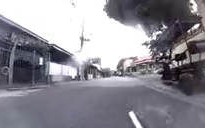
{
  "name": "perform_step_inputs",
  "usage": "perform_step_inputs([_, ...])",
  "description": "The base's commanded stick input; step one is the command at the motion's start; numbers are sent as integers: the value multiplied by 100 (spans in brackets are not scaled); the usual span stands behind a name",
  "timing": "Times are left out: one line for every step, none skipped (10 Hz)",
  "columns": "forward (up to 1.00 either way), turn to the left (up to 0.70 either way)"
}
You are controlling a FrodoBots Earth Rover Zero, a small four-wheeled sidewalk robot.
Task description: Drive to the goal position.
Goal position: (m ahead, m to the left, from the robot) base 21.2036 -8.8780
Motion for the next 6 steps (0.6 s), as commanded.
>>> perform_step_inputs([85,0])
perform_step_inputs([85,0])
perform_step_inputs([85,0])
perform_step_inputs([85,0])
perform_step_inputs([85,-1])
perform_step_inputs([85,-4])
